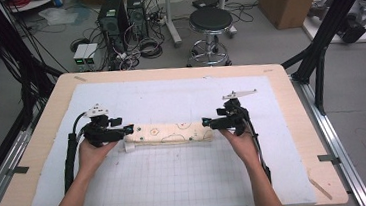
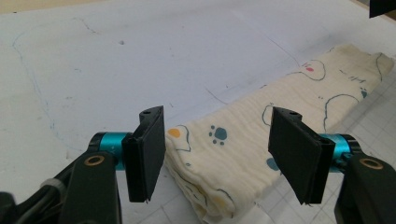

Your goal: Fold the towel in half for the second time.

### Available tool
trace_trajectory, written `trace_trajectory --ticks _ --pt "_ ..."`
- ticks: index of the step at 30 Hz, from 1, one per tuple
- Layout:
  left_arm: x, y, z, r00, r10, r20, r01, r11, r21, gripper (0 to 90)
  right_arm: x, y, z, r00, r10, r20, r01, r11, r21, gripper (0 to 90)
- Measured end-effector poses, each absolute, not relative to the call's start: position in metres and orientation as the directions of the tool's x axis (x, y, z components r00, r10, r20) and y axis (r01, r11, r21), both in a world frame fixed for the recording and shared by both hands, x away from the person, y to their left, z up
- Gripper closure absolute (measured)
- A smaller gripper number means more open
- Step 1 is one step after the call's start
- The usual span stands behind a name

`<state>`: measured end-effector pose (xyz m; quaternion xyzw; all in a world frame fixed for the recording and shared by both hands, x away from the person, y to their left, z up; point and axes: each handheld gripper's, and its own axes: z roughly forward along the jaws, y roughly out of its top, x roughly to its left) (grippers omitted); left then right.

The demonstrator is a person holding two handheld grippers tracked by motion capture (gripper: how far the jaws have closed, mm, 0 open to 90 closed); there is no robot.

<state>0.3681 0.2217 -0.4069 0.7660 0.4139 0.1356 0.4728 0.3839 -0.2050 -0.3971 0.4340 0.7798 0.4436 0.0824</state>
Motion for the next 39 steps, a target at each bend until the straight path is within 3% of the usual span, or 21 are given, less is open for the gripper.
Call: trace_trajectory --ticks 39 --pt "0.333 0.238 -0.399 0.643 0.751 -0.15 0.471 -0.233 0.851 33.1 0.355 -0.217 -0.397 -0.611 0.759 0.226 0.578 0.233 0.782 12.7"
